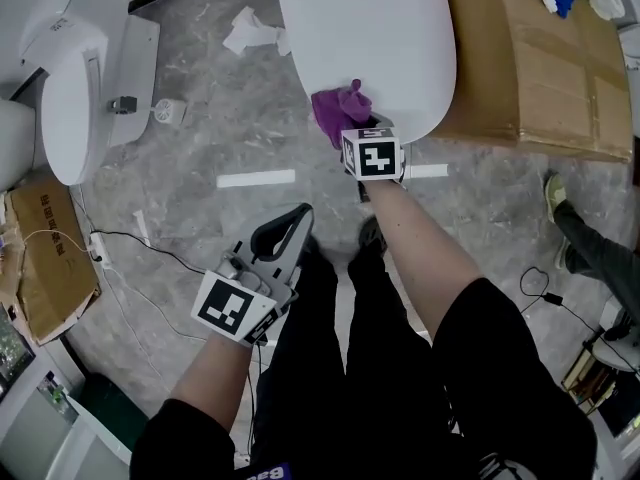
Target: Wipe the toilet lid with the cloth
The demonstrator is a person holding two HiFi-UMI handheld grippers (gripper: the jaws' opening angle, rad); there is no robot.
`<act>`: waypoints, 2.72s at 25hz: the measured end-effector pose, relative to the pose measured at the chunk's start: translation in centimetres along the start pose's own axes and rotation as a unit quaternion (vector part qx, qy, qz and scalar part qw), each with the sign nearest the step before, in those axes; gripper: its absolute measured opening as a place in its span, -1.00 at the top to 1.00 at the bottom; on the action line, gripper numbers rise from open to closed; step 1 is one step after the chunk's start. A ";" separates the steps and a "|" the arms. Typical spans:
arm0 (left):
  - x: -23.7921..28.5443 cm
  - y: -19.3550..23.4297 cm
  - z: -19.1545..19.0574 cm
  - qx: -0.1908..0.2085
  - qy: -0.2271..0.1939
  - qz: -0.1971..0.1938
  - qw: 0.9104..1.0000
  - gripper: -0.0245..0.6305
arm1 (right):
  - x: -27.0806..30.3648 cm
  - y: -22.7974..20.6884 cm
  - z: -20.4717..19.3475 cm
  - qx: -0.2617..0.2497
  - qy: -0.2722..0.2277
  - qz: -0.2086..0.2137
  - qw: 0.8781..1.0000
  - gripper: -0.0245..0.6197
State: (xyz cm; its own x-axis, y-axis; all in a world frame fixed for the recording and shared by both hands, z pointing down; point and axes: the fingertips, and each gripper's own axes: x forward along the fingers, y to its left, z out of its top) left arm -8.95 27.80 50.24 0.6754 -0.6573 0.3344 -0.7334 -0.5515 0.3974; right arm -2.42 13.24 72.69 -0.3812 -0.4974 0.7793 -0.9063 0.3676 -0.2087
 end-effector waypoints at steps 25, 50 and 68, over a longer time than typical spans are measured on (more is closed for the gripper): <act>0.9 -11.2 8.6 0.035 -0.022 -0.026 0.999 0.87 | -22.1 -5.6 0.4 0.009 -0.028 -0.028 0.999 0.72; -13.3 -21.6 27.9 0.067 -0.108 -0.041 0.991 0.87 | -55.2 14.2 16.8 -0.106 -0.237 0.135 0.956 0.72; -14.4 -24.1 26.9 0.089 -0.112 -0.062 0.988 0.87 | -57.6 16.0 15.1 -0.147 -0.253 0.153 0.944 0.72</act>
State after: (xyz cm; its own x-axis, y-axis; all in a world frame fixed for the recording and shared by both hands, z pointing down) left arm -3.03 36.72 12.84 0.7413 -0.6655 0.0874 -0.6617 -0.7028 0.2611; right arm 2.34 35.93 15.54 -0.7229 -0.6163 0.3124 -0.6778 0.7203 -0.1474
